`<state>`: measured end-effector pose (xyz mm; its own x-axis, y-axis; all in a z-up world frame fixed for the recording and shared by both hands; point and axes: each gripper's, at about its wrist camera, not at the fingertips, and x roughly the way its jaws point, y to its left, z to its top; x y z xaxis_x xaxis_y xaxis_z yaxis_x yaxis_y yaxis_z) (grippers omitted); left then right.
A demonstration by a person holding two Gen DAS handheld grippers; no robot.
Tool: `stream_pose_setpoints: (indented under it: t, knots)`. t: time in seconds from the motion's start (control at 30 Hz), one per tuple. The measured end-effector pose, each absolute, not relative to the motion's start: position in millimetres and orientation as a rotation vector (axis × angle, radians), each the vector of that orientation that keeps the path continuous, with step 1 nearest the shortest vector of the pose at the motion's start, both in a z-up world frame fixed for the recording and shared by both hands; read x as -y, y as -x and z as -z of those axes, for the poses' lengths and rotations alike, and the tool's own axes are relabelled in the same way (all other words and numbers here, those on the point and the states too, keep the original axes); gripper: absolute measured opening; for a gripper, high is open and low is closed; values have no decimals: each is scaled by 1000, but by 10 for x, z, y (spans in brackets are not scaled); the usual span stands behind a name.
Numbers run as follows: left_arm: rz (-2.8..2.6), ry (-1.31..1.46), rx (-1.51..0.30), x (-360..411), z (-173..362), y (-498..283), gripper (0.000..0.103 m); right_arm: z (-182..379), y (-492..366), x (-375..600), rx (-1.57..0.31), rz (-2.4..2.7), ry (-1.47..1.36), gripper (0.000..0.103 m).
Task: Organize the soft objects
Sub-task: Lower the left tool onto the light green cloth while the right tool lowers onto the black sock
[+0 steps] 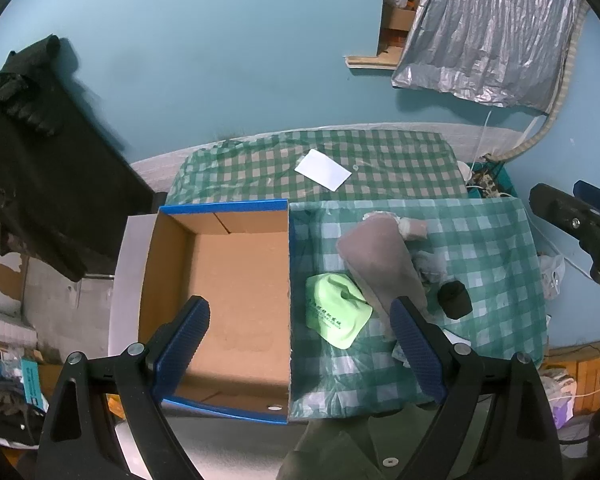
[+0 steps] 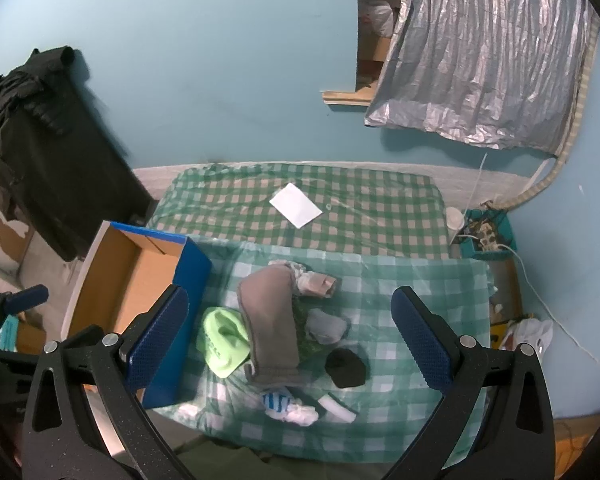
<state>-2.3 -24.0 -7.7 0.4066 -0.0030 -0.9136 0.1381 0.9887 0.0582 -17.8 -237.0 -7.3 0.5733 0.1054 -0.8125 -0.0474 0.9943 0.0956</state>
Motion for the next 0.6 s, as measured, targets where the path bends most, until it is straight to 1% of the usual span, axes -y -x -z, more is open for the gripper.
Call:
stream_pose_setpoints:
  t: [0.37,0.6]
  knots:
    - [108,-120,-1157,363,102,-9,93,95,170,2515,-970,-78,-75,101]
    - [115,-96,-1227,368,398,-139,93,223,131,2687,-1005,-57,-92,101]
